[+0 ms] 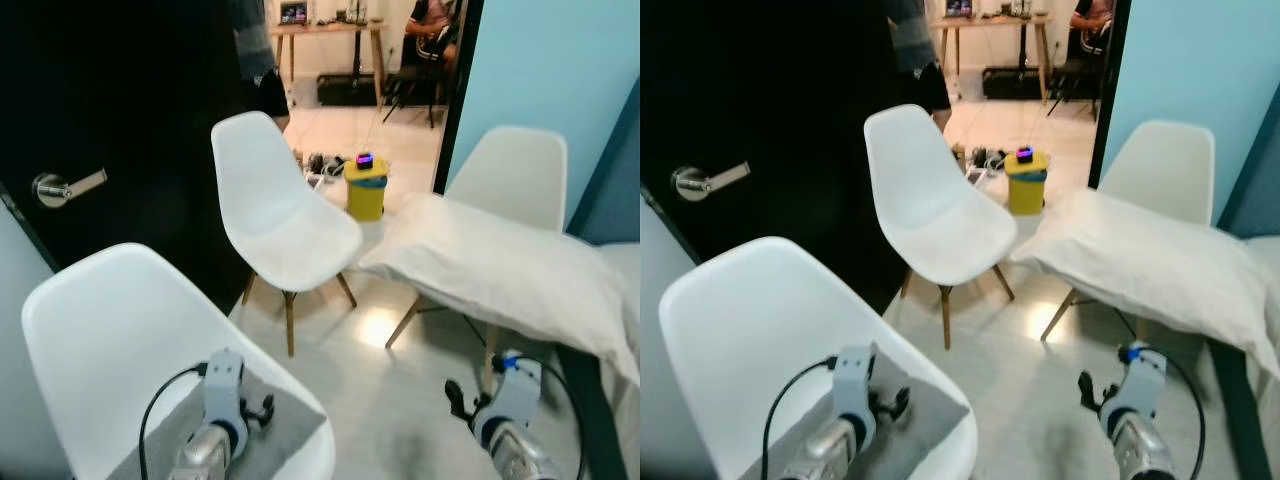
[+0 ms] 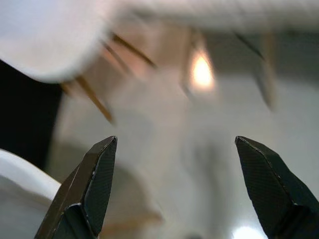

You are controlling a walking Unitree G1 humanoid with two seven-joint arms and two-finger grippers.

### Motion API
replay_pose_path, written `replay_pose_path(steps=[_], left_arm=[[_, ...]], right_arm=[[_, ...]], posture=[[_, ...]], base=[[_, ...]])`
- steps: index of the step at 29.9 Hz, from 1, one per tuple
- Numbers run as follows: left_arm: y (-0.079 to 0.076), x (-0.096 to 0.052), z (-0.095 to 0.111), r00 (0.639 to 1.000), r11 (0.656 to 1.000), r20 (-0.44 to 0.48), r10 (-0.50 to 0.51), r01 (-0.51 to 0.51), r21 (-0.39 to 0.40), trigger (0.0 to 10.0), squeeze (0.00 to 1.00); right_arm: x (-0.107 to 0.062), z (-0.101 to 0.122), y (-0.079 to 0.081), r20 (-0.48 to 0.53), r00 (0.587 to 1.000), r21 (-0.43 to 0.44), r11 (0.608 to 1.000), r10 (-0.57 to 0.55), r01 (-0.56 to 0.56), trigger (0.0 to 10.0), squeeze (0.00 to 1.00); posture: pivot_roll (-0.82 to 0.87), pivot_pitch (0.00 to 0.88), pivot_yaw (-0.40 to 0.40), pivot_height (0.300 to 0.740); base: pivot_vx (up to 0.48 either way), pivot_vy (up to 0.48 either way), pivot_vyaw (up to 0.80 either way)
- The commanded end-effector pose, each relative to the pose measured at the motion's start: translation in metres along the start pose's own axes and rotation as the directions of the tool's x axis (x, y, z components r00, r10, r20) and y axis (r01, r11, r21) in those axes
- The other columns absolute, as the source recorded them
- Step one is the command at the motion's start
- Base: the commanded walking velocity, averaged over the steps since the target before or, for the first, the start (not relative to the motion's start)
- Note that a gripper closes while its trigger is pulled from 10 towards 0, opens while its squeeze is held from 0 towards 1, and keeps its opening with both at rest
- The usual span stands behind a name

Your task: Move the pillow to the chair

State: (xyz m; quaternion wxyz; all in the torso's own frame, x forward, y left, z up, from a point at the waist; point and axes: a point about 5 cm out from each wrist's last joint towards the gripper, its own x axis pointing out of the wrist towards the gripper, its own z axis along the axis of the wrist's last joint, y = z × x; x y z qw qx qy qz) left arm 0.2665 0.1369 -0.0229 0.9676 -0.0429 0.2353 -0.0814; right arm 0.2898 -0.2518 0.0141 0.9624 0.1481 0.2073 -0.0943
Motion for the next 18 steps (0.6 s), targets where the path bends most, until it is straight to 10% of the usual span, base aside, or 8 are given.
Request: replay_pose_path(steps=[1, 18], left_arm=[[0.002, -0.004, -0.008, 1.000, 1.000, -0.026, -0.002, 0.002, 0.005, 10.0, 0.00], [-0.008, 0.001, 0.002, 0.997, 0.998, 0.028, -0.065, 0.065, 0.017, 10.0, 0.00]], right_arm=[[0.001, 0.001, 0.009, 0.019, 0.999, 0.015, 0.999, 0.040, -0.040, 10.0, 0.00], [0.010, 0.040, 0.031, 0.161, 0.979, 0.003, 0.992, 0.123, -0.125, 10.0, 0.00]], posture=[[0.01, 0.012, 0.076, 0.736], [0.01, 0.003, 0.075, 0.736]], base=[[0.000, 0.000, -0.67], [0.000, 0.000, -0.67]])
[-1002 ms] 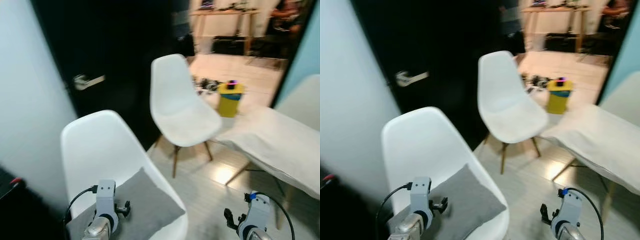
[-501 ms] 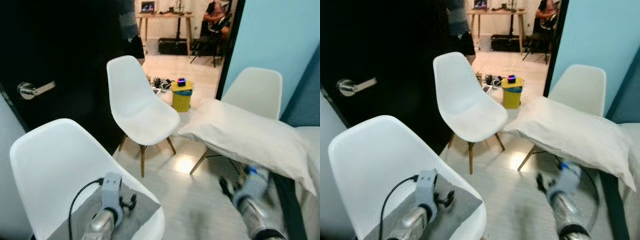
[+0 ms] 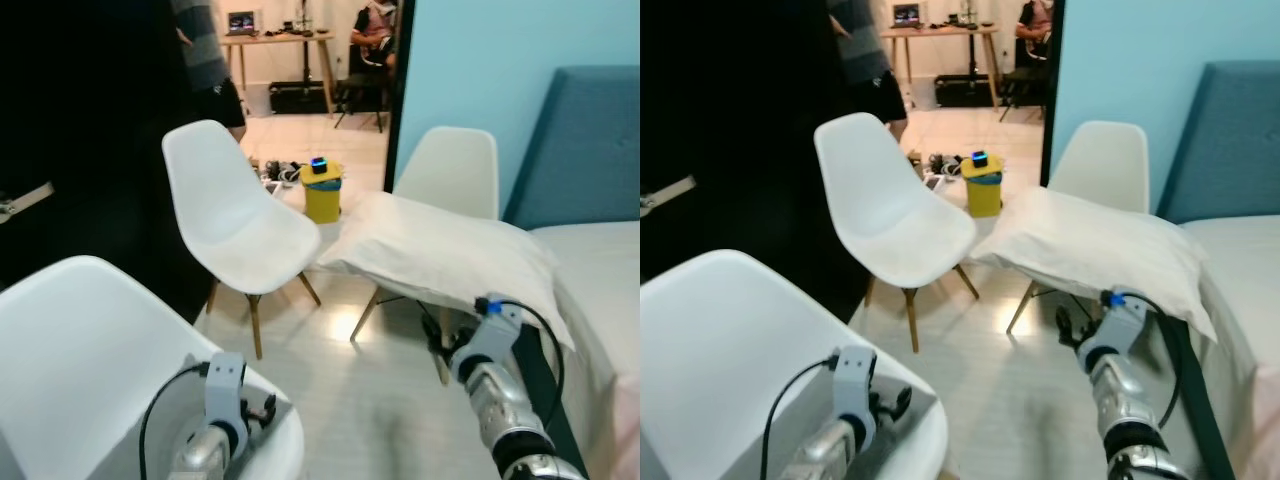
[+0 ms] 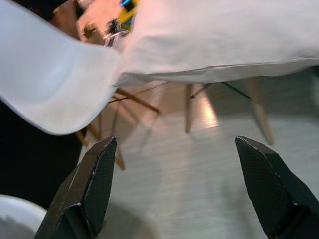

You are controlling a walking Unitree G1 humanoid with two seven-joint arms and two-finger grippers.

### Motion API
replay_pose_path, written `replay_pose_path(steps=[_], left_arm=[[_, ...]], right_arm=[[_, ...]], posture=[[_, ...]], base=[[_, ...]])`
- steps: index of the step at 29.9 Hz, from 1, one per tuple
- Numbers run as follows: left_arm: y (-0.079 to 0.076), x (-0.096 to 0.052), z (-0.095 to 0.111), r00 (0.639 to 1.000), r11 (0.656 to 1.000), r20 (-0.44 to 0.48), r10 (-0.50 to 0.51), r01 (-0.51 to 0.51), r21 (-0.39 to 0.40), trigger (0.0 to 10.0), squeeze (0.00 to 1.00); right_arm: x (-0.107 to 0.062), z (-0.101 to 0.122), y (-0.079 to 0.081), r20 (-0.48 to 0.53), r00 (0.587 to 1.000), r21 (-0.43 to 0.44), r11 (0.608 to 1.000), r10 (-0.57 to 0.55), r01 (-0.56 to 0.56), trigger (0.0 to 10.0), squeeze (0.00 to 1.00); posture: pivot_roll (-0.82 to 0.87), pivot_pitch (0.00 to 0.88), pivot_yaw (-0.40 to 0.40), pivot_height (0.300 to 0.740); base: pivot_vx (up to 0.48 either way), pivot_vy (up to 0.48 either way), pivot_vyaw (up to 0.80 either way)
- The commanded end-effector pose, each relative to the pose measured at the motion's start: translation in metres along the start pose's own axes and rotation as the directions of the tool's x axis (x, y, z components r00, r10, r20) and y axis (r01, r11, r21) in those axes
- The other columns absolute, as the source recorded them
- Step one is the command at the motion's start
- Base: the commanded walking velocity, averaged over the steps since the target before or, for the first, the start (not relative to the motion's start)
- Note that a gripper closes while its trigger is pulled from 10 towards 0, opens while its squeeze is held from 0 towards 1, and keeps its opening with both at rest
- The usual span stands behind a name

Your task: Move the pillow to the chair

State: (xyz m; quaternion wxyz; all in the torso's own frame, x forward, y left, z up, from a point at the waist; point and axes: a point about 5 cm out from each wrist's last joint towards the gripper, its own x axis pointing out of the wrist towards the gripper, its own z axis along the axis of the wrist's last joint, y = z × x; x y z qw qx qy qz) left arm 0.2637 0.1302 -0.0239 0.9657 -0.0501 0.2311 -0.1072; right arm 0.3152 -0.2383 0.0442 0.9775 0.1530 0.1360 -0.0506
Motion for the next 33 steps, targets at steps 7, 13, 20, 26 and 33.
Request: replay_pose_path(steps=[7, 13, 20, 26, 33], left_arm=[[-0.007, 0.005, 0.012, 0.998, 0.999, 0.054, -0.040, 0.039, 0.026, 10.0, 0.00], [-0.010, 0.006, 0.016, 0.996, 0.999, 0.075, -0.042, 0.041, 0.016, 10.0, 0.00], [-0.012, 0.007, 0.017, 0.994, 0.997, 0.086, -0.074, 0.074, 0.007, 10.0, 0.00], [-0.012, 0.007, 0.018, 0.993, 0.997, 0.095, -0.071, 0.071, 0.005, 10.0, 0.00], [-0.005, 0.002, 0.006, 0.998, 0.995, 0.056, 0.013, -0.007, -0.102, 10.0, 0.00]], right_arm=[[0.005, 0.016, 0.007, 0.059, 0.998, 0.004, 1.000, 0.017, -0.018, 10.0, 0.00], [0.004, 0.021, 0.006, 0.078, 0.997, -0.004, 1.000, 0.011, -0.010, 10.0, 0.00], [0.003, 0.022, 0.005, 0.097, 0.995, 0.010, 1.000, 0.005, -0.006, 10.0, 0.00], [0.001, 0.004, 0.020, 0.022, 0.995, -0.031, 0.995, 0.100, -0.100, 10.0, 0.00], [-0.021, -0.065, 0.029, -0.290, 0.941, -0.282, 0.925, 0.172, -0.256, 10.0, 0.00]], posture=[[0.01, 0.007, 0.074, 0.736], [0.01, 0.014, 0.076, 0.736], [0.00, 0.018, 0.077, 0.736], [0.00, 0.019, 0.077, 0.736], [-0.03, 0.026, 0.053, 0.736]], base=[[0.000, 0.000, -0.68], [0.000, 0.000, -0.68], [0.000, 0.000, -0.68], [0.000, -0.384, 0.00], [0.000, -0.421, 0.00]])
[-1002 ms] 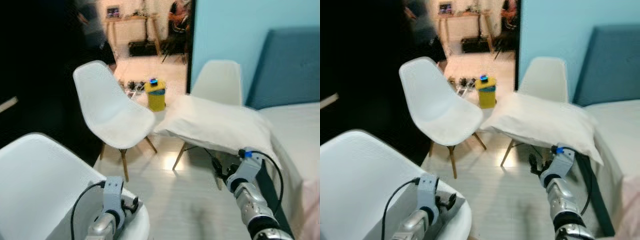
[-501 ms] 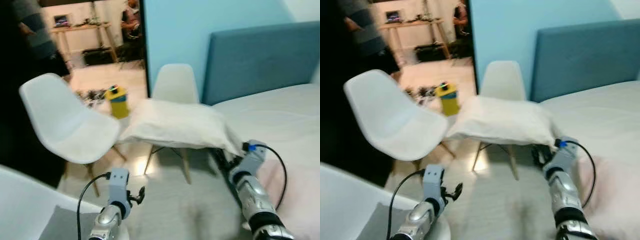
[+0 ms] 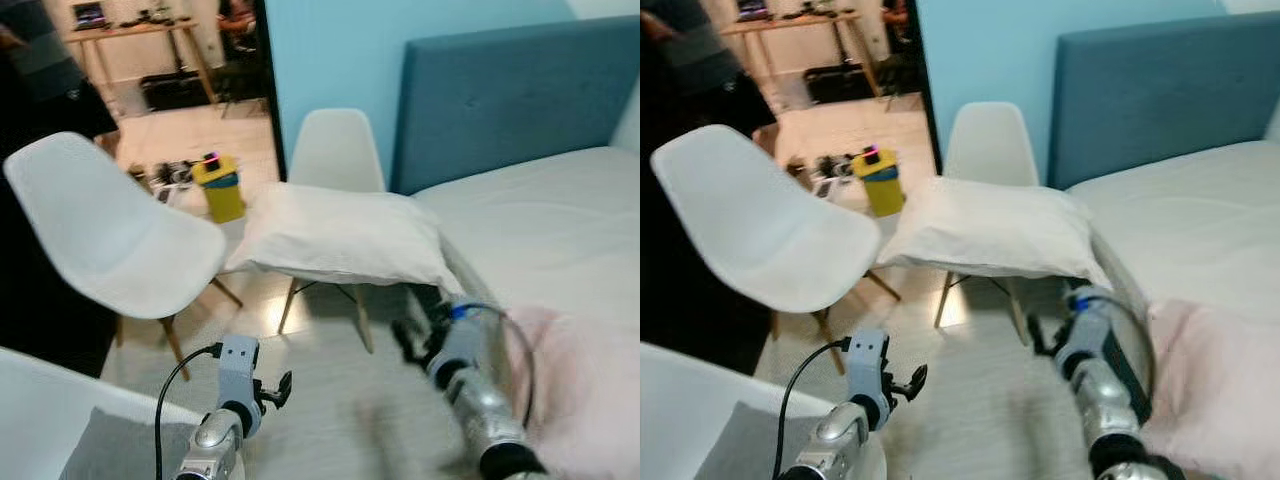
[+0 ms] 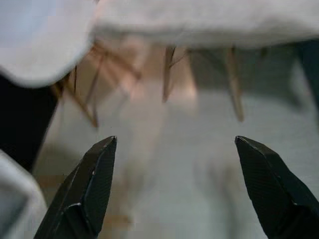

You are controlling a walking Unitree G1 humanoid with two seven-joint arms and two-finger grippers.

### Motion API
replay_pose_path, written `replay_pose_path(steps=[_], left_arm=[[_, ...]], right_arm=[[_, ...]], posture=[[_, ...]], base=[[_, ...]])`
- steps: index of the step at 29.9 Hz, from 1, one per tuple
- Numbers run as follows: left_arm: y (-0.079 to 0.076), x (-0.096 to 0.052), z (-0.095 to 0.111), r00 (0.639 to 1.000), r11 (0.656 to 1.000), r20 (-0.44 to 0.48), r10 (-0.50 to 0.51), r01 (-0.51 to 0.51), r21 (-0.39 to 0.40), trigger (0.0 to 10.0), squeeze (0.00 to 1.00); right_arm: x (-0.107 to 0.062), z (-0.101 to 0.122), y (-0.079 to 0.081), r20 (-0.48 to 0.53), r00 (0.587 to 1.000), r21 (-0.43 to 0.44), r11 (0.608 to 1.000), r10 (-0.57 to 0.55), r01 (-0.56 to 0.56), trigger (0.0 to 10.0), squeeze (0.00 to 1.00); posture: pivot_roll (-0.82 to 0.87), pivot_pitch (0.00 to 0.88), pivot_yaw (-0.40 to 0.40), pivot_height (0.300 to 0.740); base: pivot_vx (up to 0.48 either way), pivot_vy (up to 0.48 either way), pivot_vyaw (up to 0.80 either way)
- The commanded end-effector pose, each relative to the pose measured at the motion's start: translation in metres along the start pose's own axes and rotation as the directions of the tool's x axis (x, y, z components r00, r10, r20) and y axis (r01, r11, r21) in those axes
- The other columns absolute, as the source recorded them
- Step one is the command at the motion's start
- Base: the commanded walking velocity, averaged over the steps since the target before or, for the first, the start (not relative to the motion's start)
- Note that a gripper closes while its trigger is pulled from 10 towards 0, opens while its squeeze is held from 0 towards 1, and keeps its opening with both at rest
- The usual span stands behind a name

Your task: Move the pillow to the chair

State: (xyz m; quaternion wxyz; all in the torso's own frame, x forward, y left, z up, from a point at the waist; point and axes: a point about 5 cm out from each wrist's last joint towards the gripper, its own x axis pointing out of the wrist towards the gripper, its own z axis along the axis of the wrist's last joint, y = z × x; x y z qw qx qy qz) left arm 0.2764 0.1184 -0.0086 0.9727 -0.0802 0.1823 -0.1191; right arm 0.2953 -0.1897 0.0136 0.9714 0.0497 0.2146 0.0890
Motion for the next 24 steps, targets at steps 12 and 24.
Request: replay_pose_path(steps=[12, 24], left_arm=[[0.032, -0.043, -0.061, 0.952, 0.955, -0.214, 0.217, -0.253, -0.156, 10.0, 0.00], [0.046, -0.060, -0.078, 0.917, 0.949, -0.314, 0.245, -0.294, -0.118, 10.0, 0.00]], right_arm=[[-0.056, -0.109, -0.024, -0.420, 0.897, -0.150, 0.985, -0.138, 0.081, 10.0, 0.00], [-0.055, -0.071, -0.066, -0.219, 0.917, 0.118, 0.923, -0.335, 0.365, 10.0, 0.00]], posture=[[0.00, 0.027, -0.004, 0.736], [-0.03, 0.026, 0.037, 0.736]], base=[[0.000, -0.419, 0.00], [0.000, -0.383, -0.57]])
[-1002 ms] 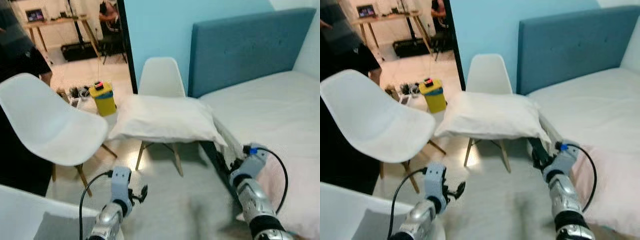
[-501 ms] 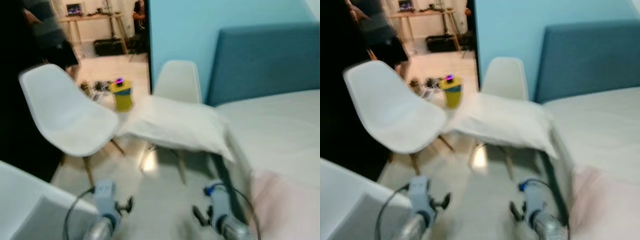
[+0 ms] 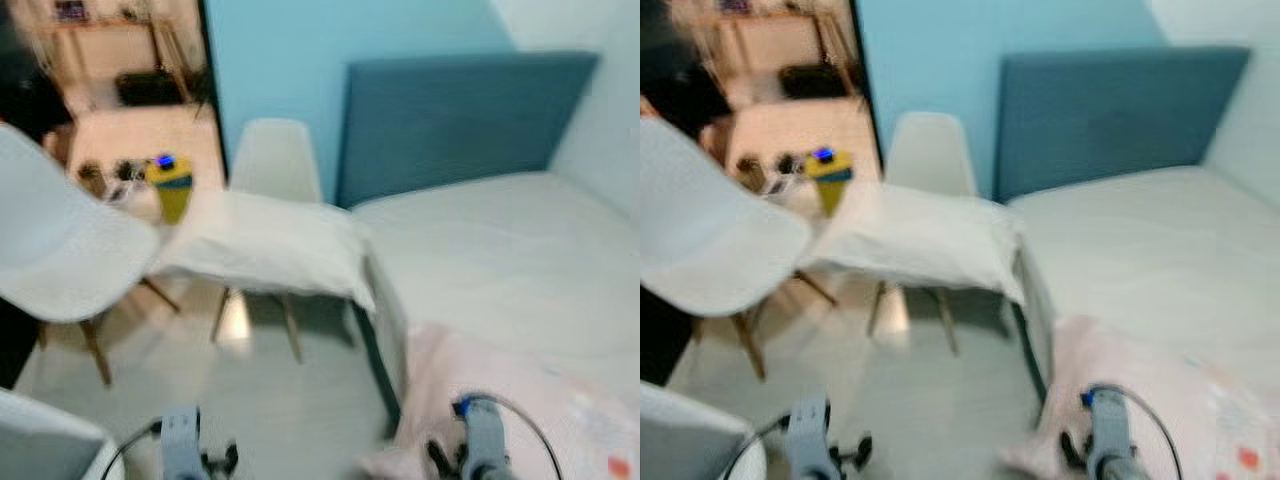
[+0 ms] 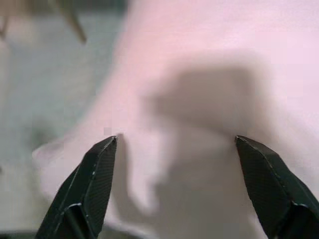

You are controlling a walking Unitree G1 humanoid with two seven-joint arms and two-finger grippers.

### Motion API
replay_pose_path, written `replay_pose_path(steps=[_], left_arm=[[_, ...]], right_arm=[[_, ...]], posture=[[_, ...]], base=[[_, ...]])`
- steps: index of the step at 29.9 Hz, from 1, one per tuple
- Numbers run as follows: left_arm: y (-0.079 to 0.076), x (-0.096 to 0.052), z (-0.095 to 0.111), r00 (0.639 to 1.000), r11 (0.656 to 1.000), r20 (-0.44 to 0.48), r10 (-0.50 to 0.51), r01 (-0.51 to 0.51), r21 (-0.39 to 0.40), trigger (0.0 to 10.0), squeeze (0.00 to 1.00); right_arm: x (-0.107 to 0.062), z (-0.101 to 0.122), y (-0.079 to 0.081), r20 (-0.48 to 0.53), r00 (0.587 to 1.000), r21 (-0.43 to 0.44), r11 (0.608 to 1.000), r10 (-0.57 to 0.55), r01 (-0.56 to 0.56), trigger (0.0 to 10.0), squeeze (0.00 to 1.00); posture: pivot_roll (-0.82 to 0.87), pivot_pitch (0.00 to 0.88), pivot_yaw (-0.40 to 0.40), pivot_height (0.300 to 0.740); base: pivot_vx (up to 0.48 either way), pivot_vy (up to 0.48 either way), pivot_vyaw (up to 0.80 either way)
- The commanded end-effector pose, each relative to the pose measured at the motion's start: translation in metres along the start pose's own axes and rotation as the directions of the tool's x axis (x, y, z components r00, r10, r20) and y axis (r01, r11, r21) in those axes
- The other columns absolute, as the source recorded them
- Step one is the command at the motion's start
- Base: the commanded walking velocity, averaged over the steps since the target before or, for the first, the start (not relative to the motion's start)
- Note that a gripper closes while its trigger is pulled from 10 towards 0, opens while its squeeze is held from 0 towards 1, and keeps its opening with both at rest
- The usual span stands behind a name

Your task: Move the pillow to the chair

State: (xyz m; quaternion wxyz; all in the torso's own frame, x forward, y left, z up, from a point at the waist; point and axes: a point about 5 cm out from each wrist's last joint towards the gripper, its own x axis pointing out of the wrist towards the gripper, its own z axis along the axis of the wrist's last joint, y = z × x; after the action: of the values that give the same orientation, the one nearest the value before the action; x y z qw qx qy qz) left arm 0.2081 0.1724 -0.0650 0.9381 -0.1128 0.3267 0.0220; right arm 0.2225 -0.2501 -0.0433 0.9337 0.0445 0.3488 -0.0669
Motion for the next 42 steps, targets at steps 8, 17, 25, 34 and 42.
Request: replay_pose_path(steps=[8, 17, 25, 34, 42], left_arm=[[0.000, -0.002, -0.010, 0.998, 0.999, -0.064, -0.011, 0.014, 0.044, 10.0, 0.00], [-0.003, -0.002, -0.011, 0.996, 0.996, -0.084, -0.025, 0.032, 0.080, 10.0, 0.00], [0.000, -0.002, -0.013, 0.993, 0.994, -0.119, 0.005, 0.007, 0.105, 10.0, 0.00], [0.001, -0.002, -0.012, 0.994, 0.991, -0.104, 0.023, -0.009, 0.135, 10.0, 0.00], [0.002, -0.002, -0.012, 0.994, 0.988, -0.100, 0.031, -0.015, 0.151, 10.0, 0.00]], right_arm=[[-0.005, 0.029, -0.034, 0.156, 0.979, 0.348, 0.935, -0.129, 0.067, 10.0, 0.00], [-0.011, 0.007, -0.047, 0.069, 0.977, 0.408, 0.900, -0.200, 0.156, 10.0, 0.00], [-0.011, 0.001, -0.041, 0.037, 0.987, 0.408, 0.904, -0.157, 0.128, 10.0, 0.00], [-0.008, 0.008, -0.031, 0.087, 0.992, 0.461, 0.887, -0.089, 0.039, 10.0, 0.00], [-0.004, 0.010, -0.001, 0.132, 0.983, 0.463, 0.868, 0.131, -0.178, 10.0, 0.00]], posture=[[-0.06, 0.026, 0.059, 0.736], [-0.06, 0.022, 0.066, 0.736], [-0.06, 0.025, 0.062, 0.736], [-0.06, 0.031, 0.061, 0.736], [-0.06, 0.036, 0.064, 0.736]], base=[[0.000, 0.000, -0.75], [0.000, 0.000, -0.74], [0.000, 0.055, -0.74], [0.000, 0.408, -0.65], [0.000, 0.000, 0.00]])
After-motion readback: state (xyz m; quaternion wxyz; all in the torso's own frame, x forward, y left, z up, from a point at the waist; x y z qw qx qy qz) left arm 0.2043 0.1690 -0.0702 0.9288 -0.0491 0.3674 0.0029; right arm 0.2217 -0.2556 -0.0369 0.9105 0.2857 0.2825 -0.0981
